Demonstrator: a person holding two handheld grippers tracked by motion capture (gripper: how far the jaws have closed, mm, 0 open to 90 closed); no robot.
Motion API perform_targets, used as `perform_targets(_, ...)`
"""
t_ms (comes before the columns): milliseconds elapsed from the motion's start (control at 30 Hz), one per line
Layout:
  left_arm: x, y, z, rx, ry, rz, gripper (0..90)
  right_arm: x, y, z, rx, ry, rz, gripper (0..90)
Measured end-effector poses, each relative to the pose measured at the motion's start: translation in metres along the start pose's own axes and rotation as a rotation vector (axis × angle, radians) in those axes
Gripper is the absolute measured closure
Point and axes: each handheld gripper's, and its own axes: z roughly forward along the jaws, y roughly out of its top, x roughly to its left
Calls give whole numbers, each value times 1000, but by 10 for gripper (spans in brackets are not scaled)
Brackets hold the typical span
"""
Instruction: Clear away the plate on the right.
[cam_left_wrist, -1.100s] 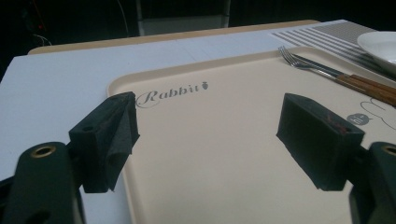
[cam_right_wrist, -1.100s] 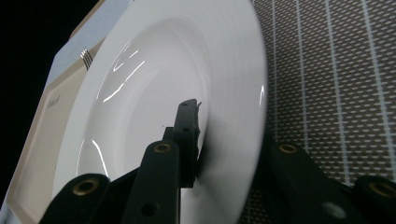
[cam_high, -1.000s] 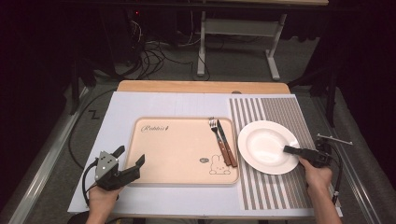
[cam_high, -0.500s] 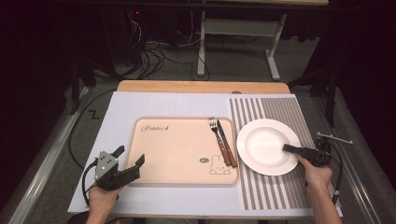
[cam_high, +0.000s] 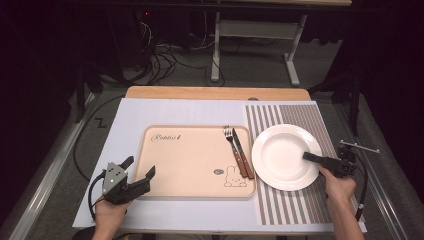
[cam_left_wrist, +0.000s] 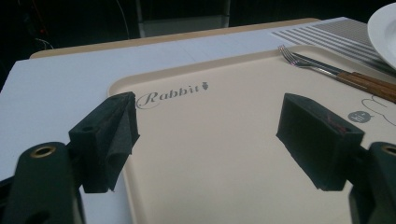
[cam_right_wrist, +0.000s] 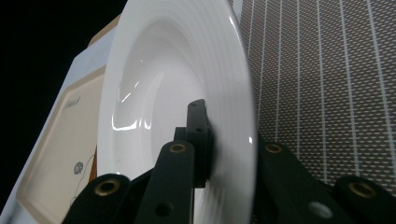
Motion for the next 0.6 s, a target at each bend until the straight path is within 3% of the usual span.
perform_targets(600,0,0,-1,-5,11,4,206,-2,-1,-5,0,19,26,833)
